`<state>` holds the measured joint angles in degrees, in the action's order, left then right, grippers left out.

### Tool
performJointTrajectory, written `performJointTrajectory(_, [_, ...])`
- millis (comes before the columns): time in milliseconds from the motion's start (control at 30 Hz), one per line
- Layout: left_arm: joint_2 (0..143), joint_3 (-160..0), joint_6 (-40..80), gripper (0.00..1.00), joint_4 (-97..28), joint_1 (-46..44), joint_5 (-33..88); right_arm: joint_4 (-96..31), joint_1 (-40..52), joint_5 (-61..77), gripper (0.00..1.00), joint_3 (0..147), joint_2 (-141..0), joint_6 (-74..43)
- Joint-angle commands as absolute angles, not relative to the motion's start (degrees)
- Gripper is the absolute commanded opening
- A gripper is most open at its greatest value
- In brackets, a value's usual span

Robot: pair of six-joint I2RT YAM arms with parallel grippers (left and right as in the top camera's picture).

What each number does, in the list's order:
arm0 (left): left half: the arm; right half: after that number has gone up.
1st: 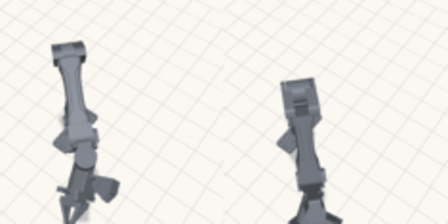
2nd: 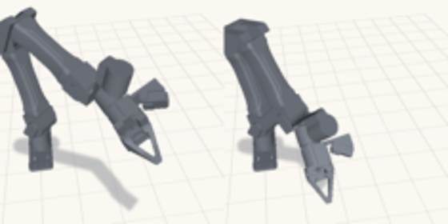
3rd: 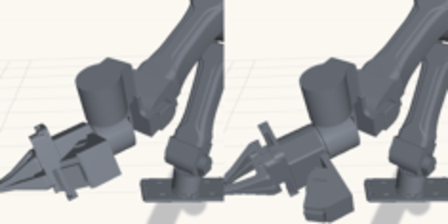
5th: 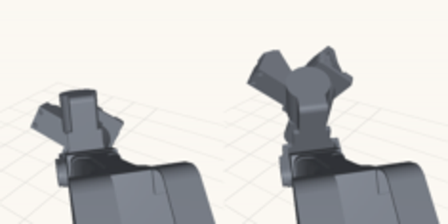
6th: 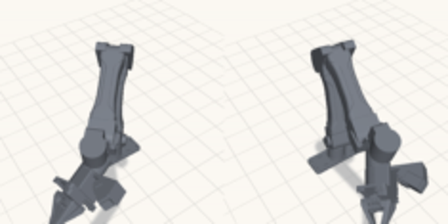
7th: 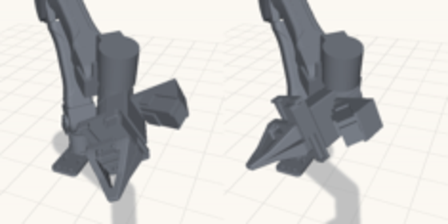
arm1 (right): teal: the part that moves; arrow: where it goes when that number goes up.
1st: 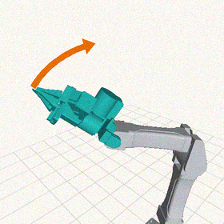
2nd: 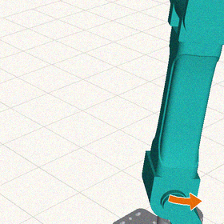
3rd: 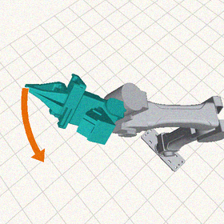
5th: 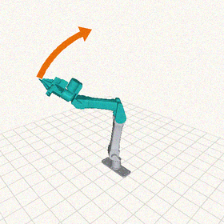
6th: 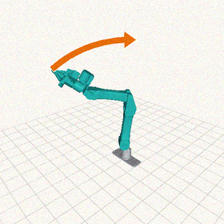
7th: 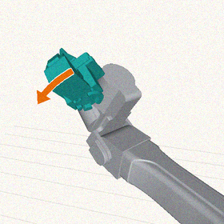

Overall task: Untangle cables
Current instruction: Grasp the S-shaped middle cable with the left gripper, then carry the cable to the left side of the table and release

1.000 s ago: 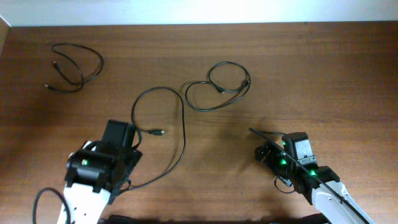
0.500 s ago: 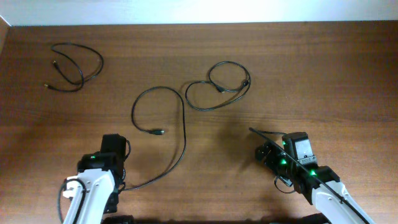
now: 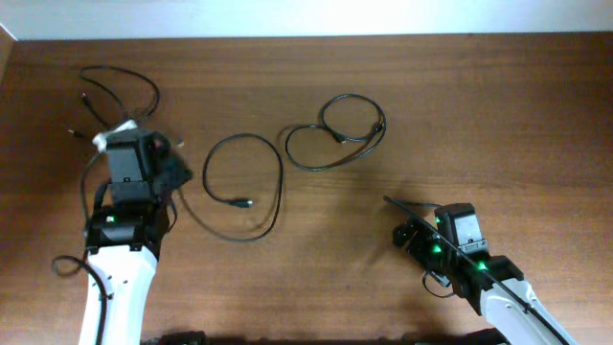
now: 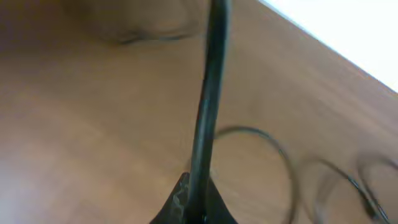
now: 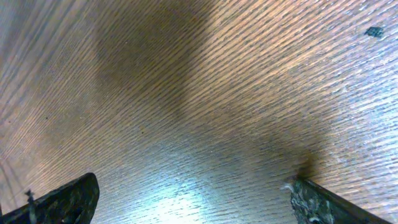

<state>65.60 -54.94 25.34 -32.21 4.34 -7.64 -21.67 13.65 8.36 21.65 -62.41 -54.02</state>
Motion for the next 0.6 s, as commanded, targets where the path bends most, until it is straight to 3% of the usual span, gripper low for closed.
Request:
performJointTrajectory(0, [65.7, -55.4, 5.5, 0.0, -29.3, 4.3, 14.0, -22.1, 13.4, 6.8, 0.99, 20.5, -63.2, -53.8])
performJointTrajectory(133, [77.3, -54.5, 5.5, 0.0, -24.8, 4.3, 14.2, -22.1, 13.4, 6.8, 0.98, 20.5, -63.2, -53.8])
performJointTrajectory(233, [94.5, -54.5, 14.4, 0.0, -17.5, 4.3, 14.2, -22.1, 13.4, 5.8, 0.99, 20.5, -63.2, -53.8])
performJointTrajectory(333, [104.0, -54.5, 14.7, 0.15, -19.1, 4.2, 14.2, -22.1, 13.4, 5.3, 0.99, 20.5, -63.2, -53.8])
performJointTrajectory(367, [105.3, -54.5, 14.7, 0.44, -19.4, 4.2, 14.2, -22.1, 13.4, 5.3, 0.98, 20.5, -63.2, -53.8])
performJointTrajectory(400, [105.4, -54.5, 14.8, 0.61, -19.7, 4.2, 14.2, -22.1, 13.4, 5.3, 0.98, 20.5, -63.2, -53.8])
performJointTrajectory(567, [105.4, -54.7, 14.7, 0.64, -22.8, 4.2, 10.1, -22.1, 13.4, 4.3, 0.99, 20.5, -63.2, -53.9])
